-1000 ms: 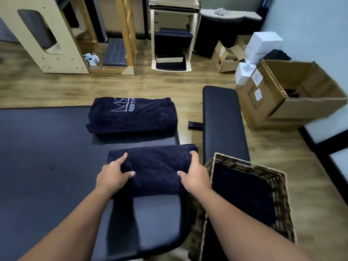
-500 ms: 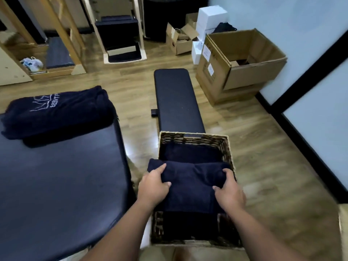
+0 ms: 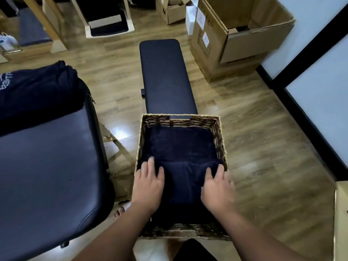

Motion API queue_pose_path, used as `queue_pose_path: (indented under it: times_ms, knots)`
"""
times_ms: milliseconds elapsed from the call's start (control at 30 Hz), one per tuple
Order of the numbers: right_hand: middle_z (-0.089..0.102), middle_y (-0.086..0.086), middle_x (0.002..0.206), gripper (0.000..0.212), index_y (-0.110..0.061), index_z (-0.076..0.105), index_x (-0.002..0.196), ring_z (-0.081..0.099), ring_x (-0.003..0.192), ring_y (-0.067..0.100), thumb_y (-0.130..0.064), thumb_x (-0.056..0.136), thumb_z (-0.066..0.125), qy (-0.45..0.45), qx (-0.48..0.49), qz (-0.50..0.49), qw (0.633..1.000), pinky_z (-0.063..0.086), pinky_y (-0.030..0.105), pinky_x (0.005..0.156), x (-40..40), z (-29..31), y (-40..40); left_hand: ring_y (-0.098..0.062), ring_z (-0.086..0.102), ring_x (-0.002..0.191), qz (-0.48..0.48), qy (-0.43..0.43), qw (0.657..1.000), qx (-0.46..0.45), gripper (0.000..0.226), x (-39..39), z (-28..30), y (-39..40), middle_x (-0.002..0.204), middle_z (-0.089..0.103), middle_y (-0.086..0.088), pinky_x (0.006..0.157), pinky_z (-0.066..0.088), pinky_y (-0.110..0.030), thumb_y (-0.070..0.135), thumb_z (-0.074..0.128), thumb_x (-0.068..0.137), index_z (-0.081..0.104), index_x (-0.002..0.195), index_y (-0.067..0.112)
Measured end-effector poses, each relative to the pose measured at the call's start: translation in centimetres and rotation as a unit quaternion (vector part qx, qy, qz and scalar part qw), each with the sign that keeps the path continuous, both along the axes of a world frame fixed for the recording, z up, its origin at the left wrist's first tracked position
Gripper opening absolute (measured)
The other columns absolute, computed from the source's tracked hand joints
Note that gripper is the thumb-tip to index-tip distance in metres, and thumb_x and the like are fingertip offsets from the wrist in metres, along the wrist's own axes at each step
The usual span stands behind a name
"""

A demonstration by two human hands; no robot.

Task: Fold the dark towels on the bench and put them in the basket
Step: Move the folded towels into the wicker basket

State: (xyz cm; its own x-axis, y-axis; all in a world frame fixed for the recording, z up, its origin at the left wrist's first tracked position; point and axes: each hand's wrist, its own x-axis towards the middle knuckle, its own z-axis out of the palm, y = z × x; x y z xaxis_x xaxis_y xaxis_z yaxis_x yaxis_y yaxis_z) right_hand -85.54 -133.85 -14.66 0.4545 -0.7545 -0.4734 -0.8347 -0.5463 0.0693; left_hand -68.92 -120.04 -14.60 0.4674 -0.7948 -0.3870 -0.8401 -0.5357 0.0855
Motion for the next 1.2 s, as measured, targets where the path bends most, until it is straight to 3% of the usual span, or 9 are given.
queue_pose_path:
  times_ms: [67,200,467,600,667,767,900,1067,1200]
  knots:
    - [-0.002,0.028,0.16,0.088,-0.014,0.011,0.16,0.035,0.136,0.041,-0.047,0.093,0.058,-0.001,0.065,-0.043,0.997,0.038,0.042,0.108,0.2,-0.8,0.1,-0.042,0.025,0.138,0.005,0.011,0.999,0.049,0.078,-0.8,-0.2,-0.2,0.163,0.007,-0.025,0.111,0.032,-0.051,0.032,0.054,0.095,0.015,0.16,0.017]
    - [-0.01,0.027,0.162,0.106,-0.015,0.002,0.16,0.05,0.127,0.045,-0.067,0.087,0.058,-0.026,0.168,-0.145,0.975,0.046,0.041,0.101,2.0,-3.3,-1.7,-0.045,0.011,0.148,0.078,0.128,0.982,0.111,0.099,0.1,-2.6,-1.7,0.163,-0.022,-0.026,0.116,0.028,-0.057,0.05,0.055,0.096,-0.016,0.159,0.025]
    - [0.009,0.032,0.16,0.111,-0.009,0.006,0.158,0.045,0.133,0.045,-0.06,0.083,0.071,-0.04,0.233,-0.183,0.954,0.042,0.038,0.107,2.3,-8.3,-3.8,-0.044,0.005,0.152,0.115,0.216,0.96,0.138,0.111,1.0,-7.5,-2.5,0.156,-0.038,-0.028,0.12,0.027,-0.054,0.04,0.062,0.096,-0.031,0.154,0.024]
    - [0.003,0.035,0.16,0.107,-0.008,0.003,0.16,0.041,0.136,0.049,-0.059,0.088,0.065,0.013,0.219,-0.185,0.958,0.04,0.04,0.11,2.9,-7.1,-3.1,-0.042,0.017,0.151,0.151,0.273,0.945,0.102,0.101,1.7,-5.5,-2.3,0.163,-0.025,-0.024,0.121,0.027,-0.047,0.035,0.063,0.096,-0.013,0.161,0.024]
    - [0.013,0.033,0.159,0.092,-0.009,0.021,0.157,0.046,0.131,0.046,-0.058,0.089,0.06,0.063,0.201,-0.175,0.962,0.044,0.042,0.106,3.9,-5.1,-2.8,-0.037,0.034,0.146,0.185,0.297,0.936,0.047,0.082,3.2,-3.3,-2.2,0.165,0.013,-0.021,0.118,0.033,-0.037,0.032,0.061,0.097,0.013,0.162,0.019]
    - [0.043,0.02,0.142,0.05,-0.017,0.059,0.126,0.059,0.11,0.033,-0.054,0.093,0.056,0.043,0.162,-0.105,0.98,0.051,0.039,0.088,6.7,-0.9,-2.2,-0.028,0.059,0.121,0.23,0.29,0.928,-0.049,0.047,6.0,0.3,-1.1,0.125,0.065,-0.01,0.101,0.046,-0.031,0.025,0.059,0.097,0.05,0.142,0.014]
    - [0.061,0.006,0.126,0.044,-0.018,0.064,0.127,0.061,0.112,0.026,-0.05,0.097,0.056,-0.102,0.15,0.035,0.983,0.053,0.037,0.092,13.8,3.9,-0.4,-0.027,0.066,0.107,0.277,0.234,0.924,-0.12,0.033,11.5,4.7,1.5,0.106,0.075,-0.005,0.092,0.051,-0.034,0.024,0.057,0.094,0.068,0.125,0.017]
    - [0.073,0.002,0.115,0.045,-0.019,0.066,0.13,0.065,0.112,0.022,-0.046,0.095,0.06,-0.245,0.193,0.046,0.949,0.049,0.03,0.094,25.4,8.5,3.1,-0.027,0.067,0.102,0.342,0.136,0.906,-0.208,0.022,20.8,8.6,7.4,0.102,0.076,0.0,0.087,0.053,-0.036,0.022,0.057,0.093,0.071,0.111,0.02]
    - [0.068,0.002,0.127,0.045,-0.019,0.063,0.134,0.061,0.12,0.024,-0.044,0.096,0.059,-0.293,0.2,0.073,0.932,0.045,0.03,0.098,34.8,10.6,5.7,-0.03,0.066,0.104,0.393,0.063,0.88,-0.258,0.025,30.3,10.4,12.5,0.105,0.074,-0.003,0.092,0.052,-0.04,0.021,0.057,0.092,0.07,0.114,0.018]
